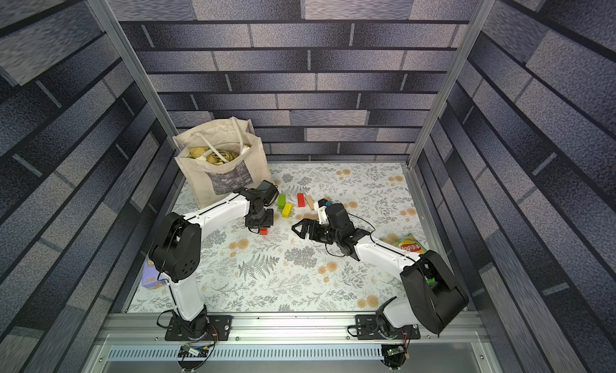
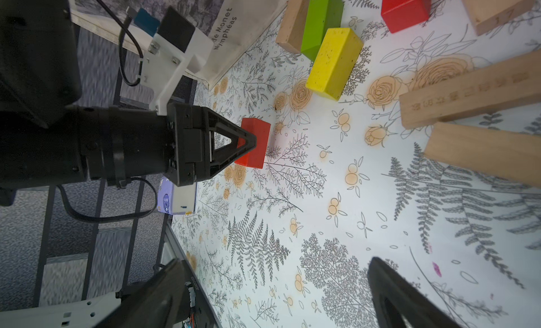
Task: Assemble the letter k with building blocks
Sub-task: Pick up the building block from the center of the board, then place the building block at the center of the board.
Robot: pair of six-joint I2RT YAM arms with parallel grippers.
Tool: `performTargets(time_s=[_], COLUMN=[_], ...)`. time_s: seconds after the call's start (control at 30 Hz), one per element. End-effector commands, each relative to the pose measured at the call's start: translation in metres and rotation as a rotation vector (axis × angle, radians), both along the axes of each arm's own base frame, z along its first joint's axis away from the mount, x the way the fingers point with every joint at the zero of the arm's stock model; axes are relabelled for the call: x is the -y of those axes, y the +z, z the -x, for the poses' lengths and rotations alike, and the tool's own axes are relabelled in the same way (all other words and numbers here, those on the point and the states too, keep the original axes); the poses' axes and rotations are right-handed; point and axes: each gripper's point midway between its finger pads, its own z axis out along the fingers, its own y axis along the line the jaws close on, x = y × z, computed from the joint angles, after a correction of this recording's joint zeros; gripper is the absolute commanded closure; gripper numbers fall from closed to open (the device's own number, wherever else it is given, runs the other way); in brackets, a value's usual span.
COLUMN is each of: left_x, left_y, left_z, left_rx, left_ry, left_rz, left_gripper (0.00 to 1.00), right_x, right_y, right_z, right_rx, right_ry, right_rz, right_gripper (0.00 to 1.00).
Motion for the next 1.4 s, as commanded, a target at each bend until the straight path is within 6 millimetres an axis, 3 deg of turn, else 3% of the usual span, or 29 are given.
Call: performTargets(time_s=[0.0, 0.63, 1.37], left_x=[-0.006, -0.020, -0.022], left_y=[0.008, -0.007, -0.018], left_z=[0.000, -0.002, -0.026], left_rx=[0.052, 0.054, 0.050], left_ry=[0.011, 0.024, 0.008], left_rz=[0.014, 0.014, 0.043], left_gripper=[0.93, 0.93, 0.93], right_x=[0.000, -0.016, -0.017], right_y=[0.008, -0.004, -0.003], right_z=[0.000, 0.007, 0.004], right_rx=[0.017, -0.014, -0.001], right_ry=[-0.020, 0.011, 0.021], right_rz=[-0.002, -0.003, 0.026], right_gripper=[0.00, 0.00, 0.00])
